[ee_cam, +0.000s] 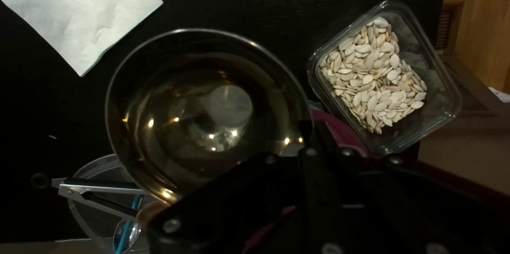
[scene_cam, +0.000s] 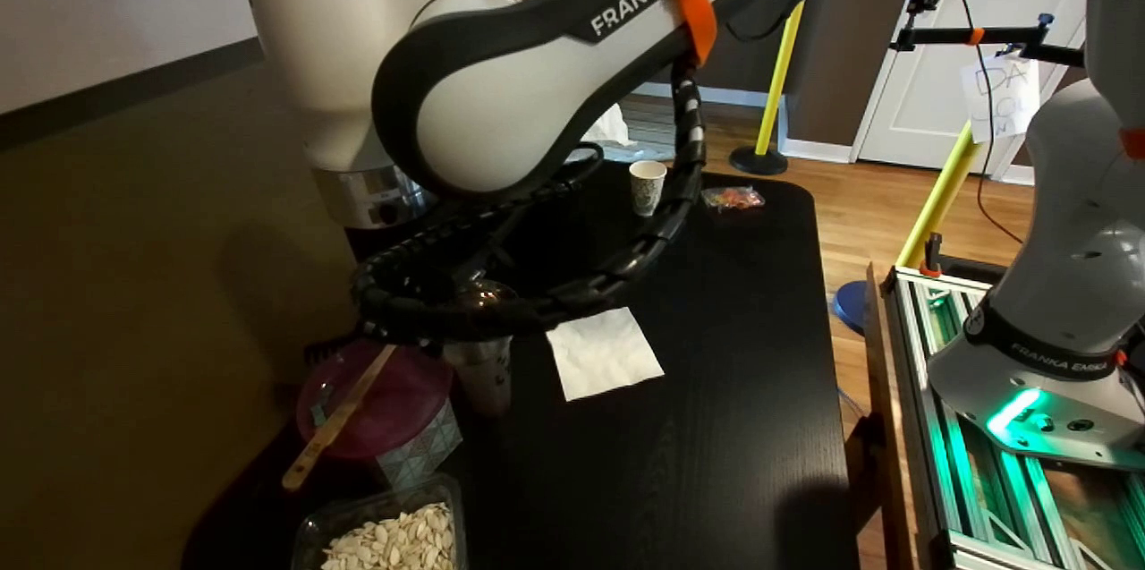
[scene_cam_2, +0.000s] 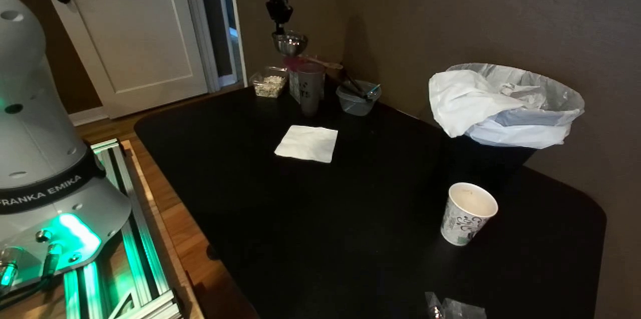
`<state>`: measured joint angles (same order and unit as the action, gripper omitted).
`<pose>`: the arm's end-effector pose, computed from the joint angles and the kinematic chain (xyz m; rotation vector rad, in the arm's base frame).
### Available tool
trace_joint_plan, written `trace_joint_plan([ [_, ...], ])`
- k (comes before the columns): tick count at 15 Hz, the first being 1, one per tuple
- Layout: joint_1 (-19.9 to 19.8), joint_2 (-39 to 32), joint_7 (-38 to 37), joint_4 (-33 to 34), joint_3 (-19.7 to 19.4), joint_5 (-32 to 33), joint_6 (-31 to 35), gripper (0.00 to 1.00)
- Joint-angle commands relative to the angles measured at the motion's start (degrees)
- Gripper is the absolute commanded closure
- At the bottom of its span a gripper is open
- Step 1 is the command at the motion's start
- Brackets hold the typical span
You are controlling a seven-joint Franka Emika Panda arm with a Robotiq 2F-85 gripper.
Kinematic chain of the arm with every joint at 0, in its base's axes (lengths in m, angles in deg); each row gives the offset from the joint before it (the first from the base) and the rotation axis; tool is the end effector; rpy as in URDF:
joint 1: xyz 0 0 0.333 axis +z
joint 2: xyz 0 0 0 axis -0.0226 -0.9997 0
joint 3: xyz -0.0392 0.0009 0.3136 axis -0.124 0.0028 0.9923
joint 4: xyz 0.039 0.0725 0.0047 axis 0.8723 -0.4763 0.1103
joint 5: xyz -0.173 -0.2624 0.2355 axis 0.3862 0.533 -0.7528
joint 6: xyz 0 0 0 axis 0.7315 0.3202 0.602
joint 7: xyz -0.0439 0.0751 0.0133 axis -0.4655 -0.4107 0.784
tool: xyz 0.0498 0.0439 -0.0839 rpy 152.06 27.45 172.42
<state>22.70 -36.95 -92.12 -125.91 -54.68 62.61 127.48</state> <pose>0.6145 0.3257 0.3542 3.1297 0.0360 0.0426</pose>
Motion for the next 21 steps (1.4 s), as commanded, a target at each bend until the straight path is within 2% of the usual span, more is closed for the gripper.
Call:
trace_joint_plan([
  [1,-0.4,-0.8,2.7,2.0,0.0,-2.3,-0.3,0.99],
  [21,-3.4,-3.5,10.0,6.4,0.4,-9.5,-0.4,0.99],
])
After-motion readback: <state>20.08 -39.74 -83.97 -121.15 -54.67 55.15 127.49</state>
